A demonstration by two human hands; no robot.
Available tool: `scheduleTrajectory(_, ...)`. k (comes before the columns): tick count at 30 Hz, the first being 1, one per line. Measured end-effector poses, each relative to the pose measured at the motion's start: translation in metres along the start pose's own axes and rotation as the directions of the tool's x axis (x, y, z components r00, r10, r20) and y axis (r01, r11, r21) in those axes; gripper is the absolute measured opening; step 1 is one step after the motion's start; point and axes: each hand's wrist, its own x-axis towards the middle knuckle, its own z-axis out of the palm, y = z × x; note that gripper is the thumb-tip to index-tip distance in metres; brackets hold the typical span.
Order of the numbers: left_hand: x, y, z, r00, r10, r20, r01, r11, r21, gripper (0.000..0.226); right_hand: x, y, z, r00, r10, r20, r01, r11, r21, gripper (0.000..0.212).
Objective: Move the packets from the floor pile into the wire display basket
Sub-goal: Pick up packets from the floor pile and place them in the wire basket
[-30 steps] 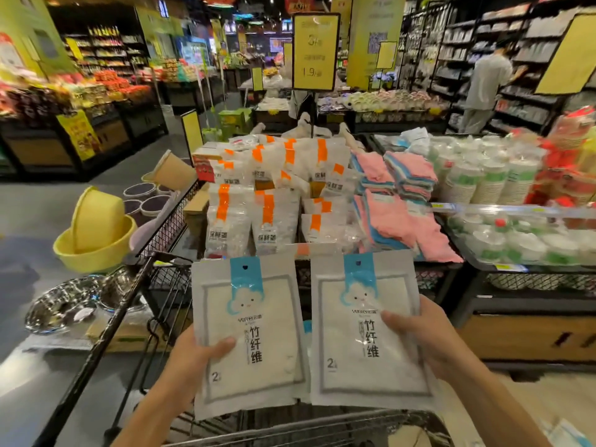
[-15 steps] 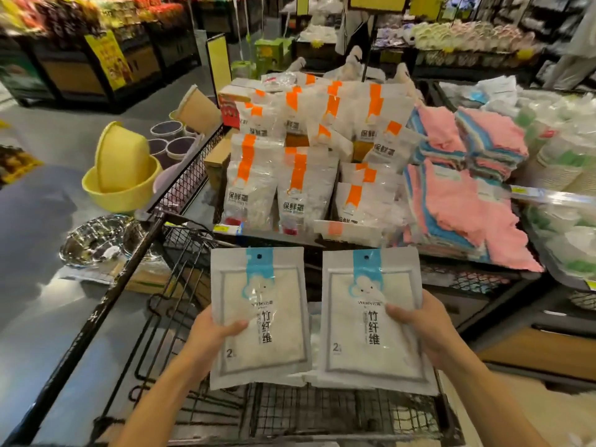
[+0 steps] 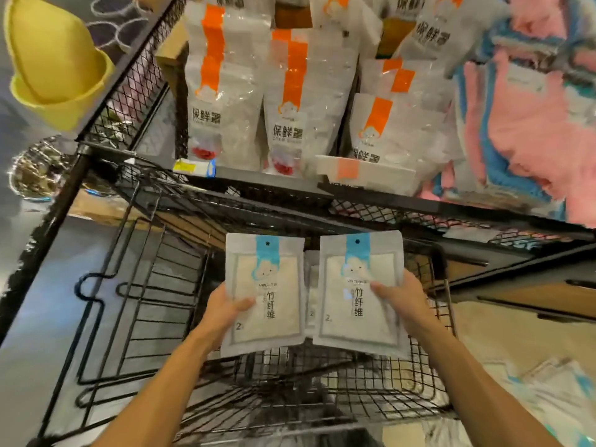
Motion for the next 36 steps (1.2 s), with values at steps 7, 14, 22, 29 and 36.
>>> scheduleTrajectory(7, 0.097, -0.056, 0.009, 0.993, -0.115, -0.009, 0.115, 0.99, 0.082, 0.041, 0.074, 0.048, 0.049, 0.988, 0.15, -0.047, -0.153, 0.986, -0.064, 0.037)
scheduleTrajectory(14, 0.158, -0.097, 0.016, 0.987, -0.125, -0.097, 0.138, 0.98, 0.146, 0.044, 0.124, 0.092, 0.08, 0.974, 0.171, -0.151, -0.197, 0.964, -0.181, 0.038)
scheduleTrajectory(22, 0.168, -0.133, 0.03, 0.989, 0.126, -0.076, -0.051, 0.778, 0.626, 0.082, 0.128, 0.103, 0.098, 0.947, 0.082, -0.31, -0.211, 0.887, -0.412, 0.057)
scheduleTrajectory(29, 0.166, -0.144, 0.041, 0.958, 0.287, -0.009, -0.116, 0.416, 0.902, 0.071, 0.12, 0.107, 0.102, 0.952, -0.174, -0.252, -0.149, 0.456, -0.878, 0.085)
scheduleTrajectory(36, 0.128, -0.084, 0.042, 0.919, 0.395, 0.012, -0.143, 0.303, 0.942, 0.062, 0.094, 0.075, 0.076, 0.972, -0.235, -0.029, 0.065, 0.383, -0.921, 0.078)
